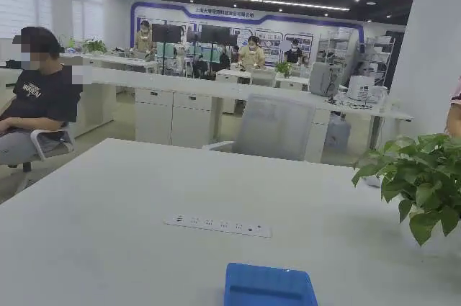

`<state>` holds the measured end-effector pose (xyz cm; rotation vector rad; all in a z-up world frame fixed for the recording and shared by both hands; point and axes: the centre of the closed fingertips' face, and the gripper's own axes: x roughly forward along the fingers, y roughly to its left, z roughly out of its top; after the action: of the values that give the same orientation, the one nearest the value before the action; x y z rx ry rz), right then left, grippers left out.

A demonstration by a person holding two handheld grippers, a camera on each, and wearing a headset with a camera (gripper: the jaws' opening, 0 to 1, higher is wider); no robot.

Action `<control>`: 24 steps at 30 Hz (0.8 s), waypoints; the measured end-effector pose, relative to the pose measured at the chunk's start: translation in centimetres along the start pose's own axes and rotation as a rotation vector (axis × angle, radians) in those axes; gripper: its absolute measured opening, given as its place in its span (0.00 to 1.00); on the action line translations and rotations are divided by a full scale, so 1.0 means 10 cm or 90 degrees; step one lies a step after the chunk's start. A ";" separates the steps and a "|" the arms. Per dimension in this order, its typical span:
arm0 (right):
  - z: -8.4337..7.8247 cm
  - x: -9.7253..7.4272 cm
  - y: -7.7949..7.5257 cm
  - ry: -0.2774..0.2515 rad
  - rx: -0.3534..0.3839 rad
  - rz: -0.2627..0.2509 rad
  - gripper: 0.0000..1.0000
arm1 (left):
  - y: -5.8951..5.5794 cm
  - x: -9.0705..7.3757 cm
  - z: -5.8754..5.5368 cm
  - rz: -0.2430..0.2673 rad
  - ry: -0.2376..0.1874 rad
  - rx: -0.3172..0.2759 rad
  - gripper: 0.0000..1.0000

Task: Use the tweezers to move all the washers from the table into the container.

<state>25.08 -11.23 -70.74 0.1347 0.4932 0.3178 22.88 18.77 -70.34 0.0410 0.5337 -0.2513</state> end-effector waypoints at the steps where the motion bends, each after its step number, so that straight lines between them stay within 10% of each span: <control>1: -0.01 0.00 0.04 0.003 -0.007 0.000 0.93 | 0.00 0.00 0.00 -0.001 0.000 0.001 0.99; 24: -0.09 0.02 0.07 0.025 -0.043 -0.007 0.91 | -0.02 0.04 0.03 -0.013 -0.004 0.011 0.99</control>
<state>24.58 -10.46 -71.45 0.0596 0.5205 0.3259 23.37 18.49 -70.28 0.0519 0.5263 -0.2758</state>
